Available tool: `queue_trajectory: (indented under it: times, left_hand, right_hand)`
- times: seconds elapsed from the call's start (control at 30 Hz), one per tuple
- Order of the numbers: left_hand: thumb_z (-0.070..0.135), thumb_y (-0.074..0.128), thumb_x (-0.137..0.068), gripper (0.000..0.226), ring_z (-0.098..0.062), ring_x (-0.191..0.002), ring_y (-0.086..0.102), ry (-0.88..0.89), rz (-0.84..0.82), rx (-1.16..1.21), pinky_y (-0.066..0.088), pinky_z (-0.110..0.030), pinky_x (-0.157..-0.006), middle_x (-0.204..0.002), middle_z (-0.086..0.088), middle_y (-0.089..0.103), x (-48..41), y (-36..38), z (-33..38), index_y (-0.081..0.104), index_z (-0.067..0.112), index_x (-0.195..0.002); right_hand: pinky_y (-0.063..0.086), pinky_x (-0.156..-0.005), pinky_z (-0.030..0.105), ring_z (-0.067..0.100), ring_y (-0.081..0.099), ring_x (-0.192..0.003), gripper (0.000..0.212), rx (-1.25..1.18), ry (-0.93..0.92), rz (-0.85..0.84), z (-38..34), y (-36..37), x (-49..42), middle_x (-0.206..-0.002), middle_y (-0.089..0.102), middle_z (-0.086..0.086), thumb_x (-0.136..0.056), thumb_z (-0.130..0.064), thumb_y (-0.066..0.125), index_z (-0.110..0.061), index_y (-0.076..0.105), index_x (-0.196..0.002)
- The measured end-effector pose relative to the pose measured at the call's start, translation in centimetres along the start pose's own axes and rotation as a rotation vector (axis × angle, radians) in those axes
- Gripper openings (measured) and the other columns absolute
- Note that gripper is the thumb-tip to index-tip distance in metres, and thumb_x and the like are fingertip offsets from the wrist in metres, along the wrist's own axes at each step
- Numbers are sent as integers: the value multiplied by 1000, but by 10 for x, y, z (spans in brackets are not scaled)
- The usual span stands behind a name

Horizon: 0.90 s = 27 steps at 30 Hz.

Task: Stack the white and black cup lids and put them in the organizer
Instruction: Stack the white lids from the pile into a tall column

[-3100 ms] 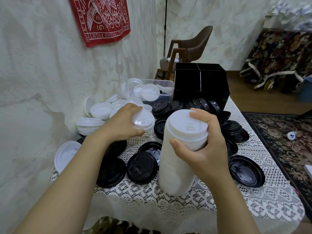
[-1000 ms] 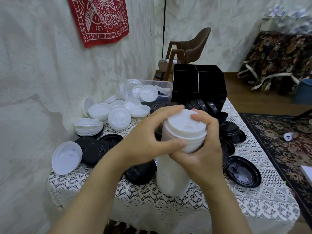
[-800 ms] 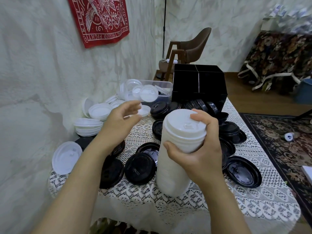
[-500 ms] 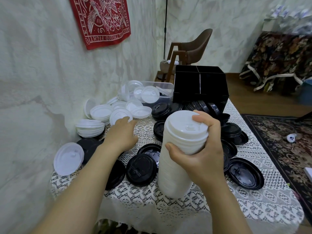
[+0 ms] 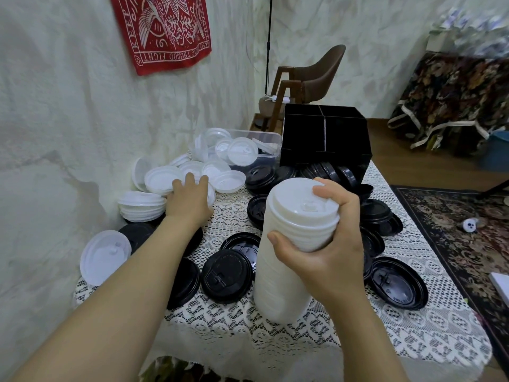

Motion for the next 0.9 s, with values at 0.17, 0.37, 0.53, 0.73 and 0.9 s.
queue_trajectory:
  times: [0.17, 0.37, 0.53, 0.73, 0.9]
  left_hand:
    - [27, 69, -82, 76, -32, -135, 27, 81, 78, 215, 33, -44, -105, -147, -13, 29, 5, -11, 3, 31, 16, -146]
    - [31, 81, -73, 89, -19, -136, 32, 180, 109, 535, 28, -30, -106, -145, -3, 33, 26, -39, 18, 33, 21, -147]
    - [35, 83, -71, 89, -14, -136, 36, 250, 171, 633, 28, -28, -112, -148, 3, 40, 55, -80, 38, 37, 18, -145]
    - [65, 69, -56, 87, -5, -118, 50, 383, 240, 912, 41, -29, -104, -122, 17, 52, 94, -141, 65, 53, 24, -131]
    - [63, 73, -56, 75, -4, -115, 57, 484, 101, 1012, 48, -34, -100, -123, 15, 59, 118, -150, 93, 55, 36, -123]
  right_hand:
    - [42, -95, 19, 6, 48, -119, 64, -2, -3, 0, 0, 0, 0, -126, 46, -23, -61, -43, 77, -39, 42, -114]
    - [42, -96, 19, 8, 48, -121, 64, -10, -9, -1, 0, 0, 0, -127, 47, -19, -61, -42, 77, -39, 42, -114]
    - [43, -95, 20, 10, 49, -121, 65, -20, -10, -6, 1, 0, 0, -128, 47, -18, -61, -42, 78, -40, 42, -115]
    - [42, -94, 16, 6, 49, -121, 66, -22, -14, -7, 0, 0, 0, -128, 47, -19, -61, -41, 78, -39, 42, -116]
    - [51, -83, 20, 8, 57, -111, 71, -45, 7, -24, -2, 1, 0, -120, 54, -19, -59, -40, 80, -45, 40, -117]
Point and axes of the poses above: each hand's wrist, its own x-axis away from the middle knuckle, its own y-axis out of the palm, z = x × y, the point moved 8 cm from there along -x, towards the middle knuckle
